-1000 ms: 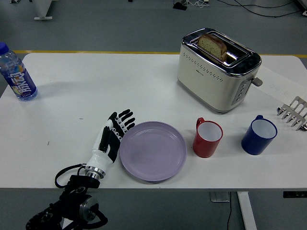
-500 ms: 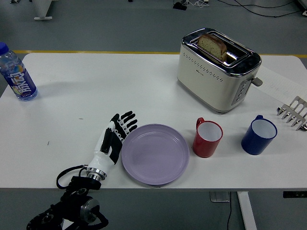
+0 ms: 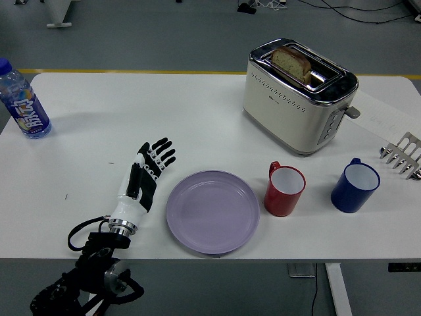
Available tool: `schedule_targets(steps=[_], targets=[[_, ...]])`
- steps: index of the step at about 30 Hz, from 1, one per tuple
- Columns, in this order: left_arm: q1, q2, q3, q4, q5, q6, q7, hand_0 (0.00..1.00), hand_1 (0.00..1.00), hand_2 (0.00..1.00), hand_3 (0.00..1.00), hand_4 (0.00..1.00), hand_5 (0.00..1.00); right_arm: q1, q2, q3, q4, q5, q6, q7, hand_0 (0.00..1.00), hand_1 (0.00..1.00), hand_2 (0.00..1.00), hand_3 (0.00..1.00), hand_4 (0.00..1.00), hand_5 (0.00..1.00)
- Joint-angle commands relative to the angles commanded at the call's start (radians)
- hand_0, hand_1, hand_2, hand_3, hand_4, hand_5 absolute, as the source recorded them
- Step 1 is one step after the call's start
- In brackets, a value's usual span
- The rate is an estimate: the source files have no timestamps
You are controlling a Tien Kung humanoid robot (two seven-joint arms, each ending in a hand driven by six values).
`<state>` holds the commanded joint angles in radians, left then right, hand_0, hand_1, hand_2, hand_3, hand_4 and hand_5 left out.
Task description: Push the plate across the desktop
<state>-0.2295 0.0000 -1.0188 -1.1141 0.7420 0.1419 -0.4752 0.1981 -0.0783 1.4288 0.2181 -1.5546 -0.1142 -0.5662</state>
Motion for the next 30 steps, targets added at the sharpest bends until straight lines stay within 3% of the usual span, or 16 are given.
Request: schedule_targets(steps=[5,7,8,17,23,30], targets=[[0.008,0.012,-0.101,-0.012,0.032,0.009,0.030,0.779,0.798,0.829,0.740,0.521,0.998,0.002,-0.001,0.001,-0.001,0.001,-0.001,0.002,0.566,0.553,0.683,0.601,0.302,0.318],[0.012,0.029,-0.150,-0.016,0.050,0.015,0.046,0.779,0.798,0.829,0.740,0.521,0.998,0.003,-0.001,0.000,-0.001,0.003,-0.002,0.003,0.566,0.553,0.683,0.601,0.302,0.318],[0.015,0.039,-0.177,-0.018,0.061,0.018,0.056,0.747,0.754,0.773,0.676,0.522,0.998,0.004,-0.002,-0.001,-0.001,0.005,-0.003,0.003,0.566,0.553,0.683,0.601,0.304,0.315],[0.042,0.100,-0.358,-0.042,0.095,0.016,0.104,0.724,0.739,0.755,0.663,0.523,0.998,0.004,-0.002,0.001,0.000,0.005,-0.004,0.000,0.565,0.553,0.683,0.601,0.304,0.315],[0.084,0.135,-0.454,-0.096,0.114,0.017,0.135,0.710,0.726,0.722,0.651,0.524,0.998,0.000,-0.001,-0.003,0.001,0.014,-0.007,-0.002,0.565,0.553,0.683,0.601,0.304,0.315],[0.140,0.167,-0.570,-0.162,0.171,-0.009,0.234,0.690,0.713,0.706,0.639,0.525,0.998,-0.005,-0.003,-0.011,0.002,0.026,-0.009,-0.006,0.566,0.553,0.683,0.601,0.304,0.315]])
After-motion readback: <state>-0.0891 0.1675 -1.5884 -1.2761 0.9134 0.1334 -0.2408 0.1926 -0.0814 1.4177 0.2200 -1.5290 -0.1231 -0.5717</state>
